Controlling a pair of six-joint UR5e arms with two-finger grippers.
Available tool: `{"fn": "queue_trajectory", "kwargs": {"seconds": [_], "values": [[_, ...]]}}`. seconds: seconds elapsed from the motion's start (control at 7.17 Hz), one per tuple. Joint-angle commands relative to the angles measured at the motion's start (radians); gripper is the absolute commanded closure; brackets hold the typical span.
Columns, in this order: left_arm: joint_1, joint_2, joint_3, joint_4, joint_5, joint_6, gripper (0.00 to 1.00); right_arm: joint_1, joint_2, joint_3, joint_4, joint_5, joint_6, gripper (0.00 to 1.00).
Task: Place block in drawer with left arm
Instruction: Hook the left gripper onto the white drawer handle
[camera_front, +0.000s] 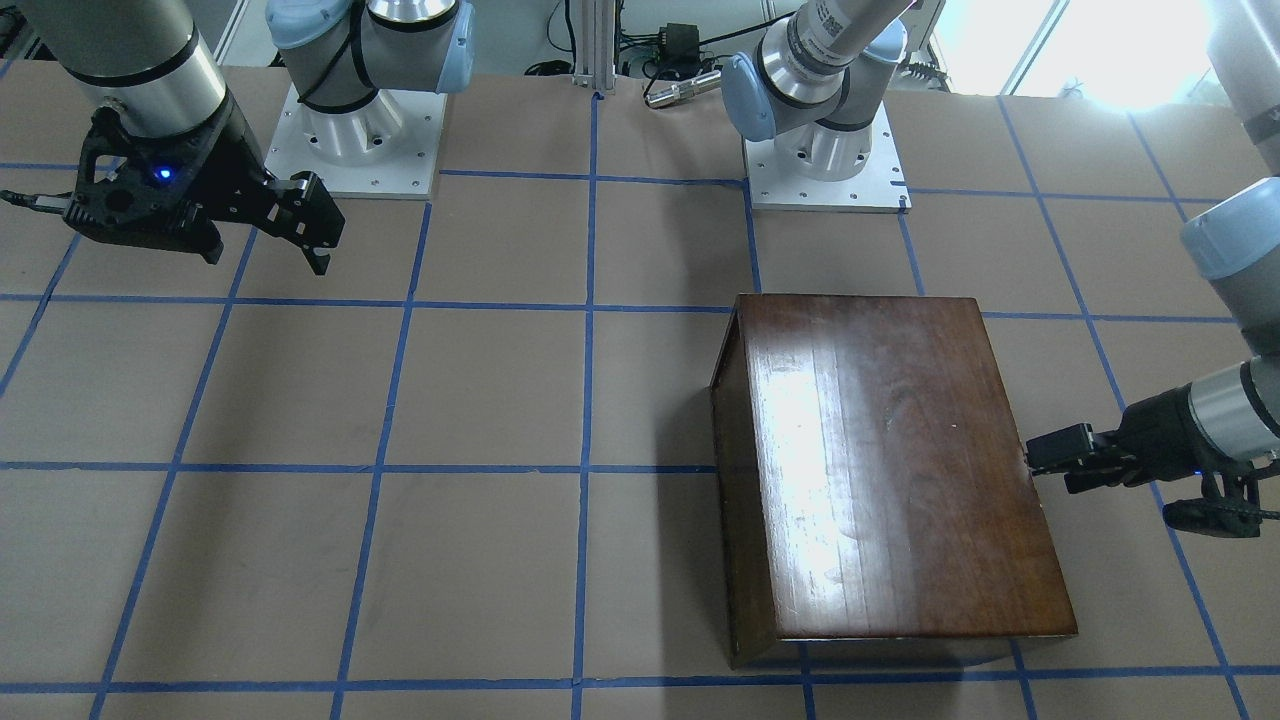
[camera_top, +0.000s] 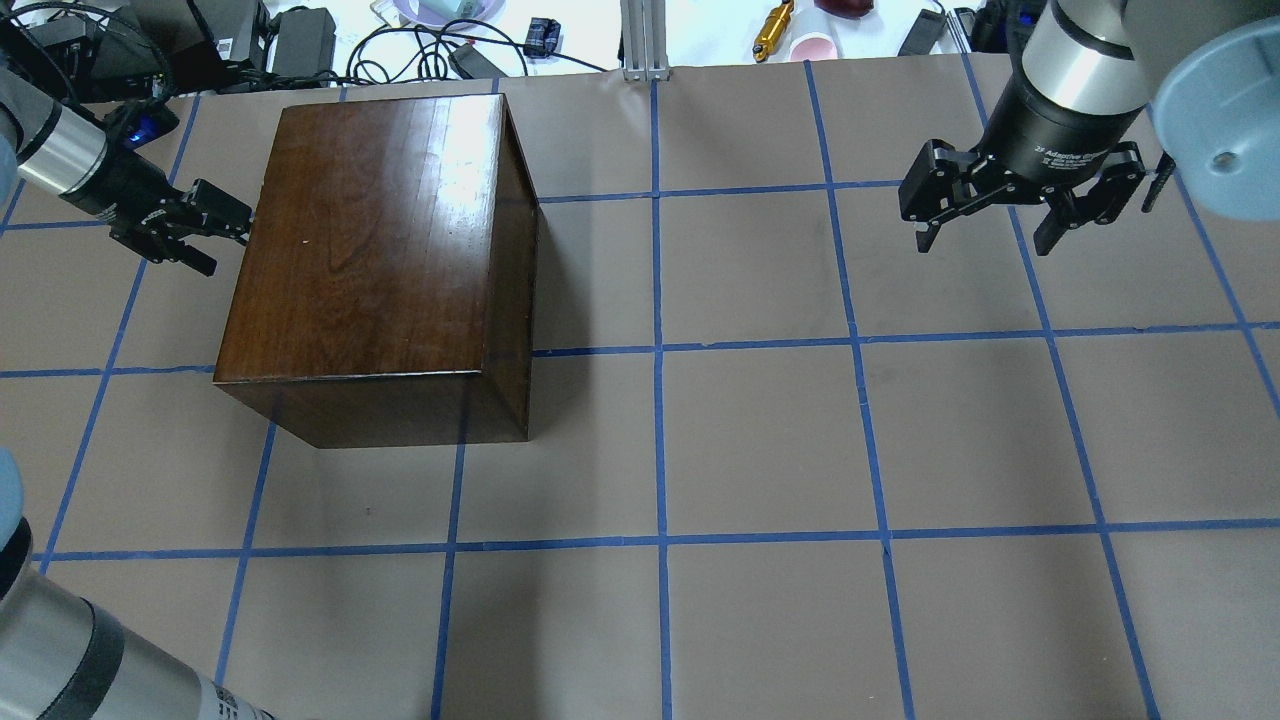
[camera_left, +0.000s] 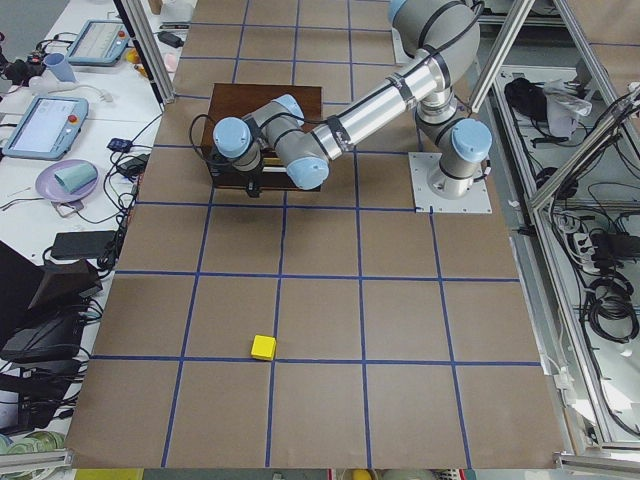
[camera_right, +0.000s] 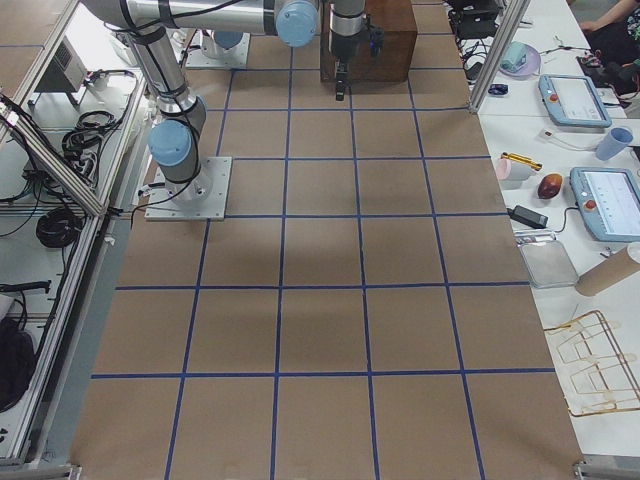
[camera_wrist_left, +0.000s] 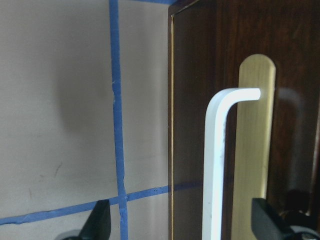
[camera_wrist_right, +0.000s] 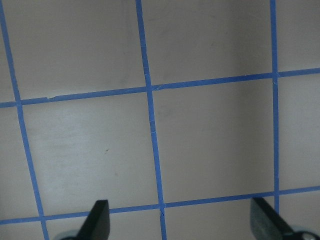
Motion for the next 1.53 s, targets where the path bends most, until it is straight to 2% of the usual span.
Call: {"fn": "queue_trajectory", "kwargs": {"seconds": [0.0, 0.28, 0.56, 1.26, 1.4], "values": [[0.0, -0.012, 0.001, 0.002, 0.0, 0.003, 0.1, 0.0, 0.0, 0.0, 0.0, 0.0, 0.0, 0.0], [0.005, -0.019, 0.002, 0.012, 0.001, 0.008, 0.11, 0.0, 0.0, 0.0, 0.0, 0.0, 0.0, 0.0], [0.023, -0.022, 0.006, 0.012, 0.004, 0.011, 0.18, 0.0, 0.0, 0.0, 0.0, 0.0, 0.0, 0.0], [0.095, -0.023, 0.016, 0.042, 0.012, 0.044, 0.18, 0.0, 0.0, 0.0, 0.0, 0.0, 0.0, 0.0], [0.097, -0.023, 0.016, 0.056, 0.036, 0.044, 0.18, 0.0, 0.0, 0.002, 0.0, 0.0, 0.0, 0.0]]}}
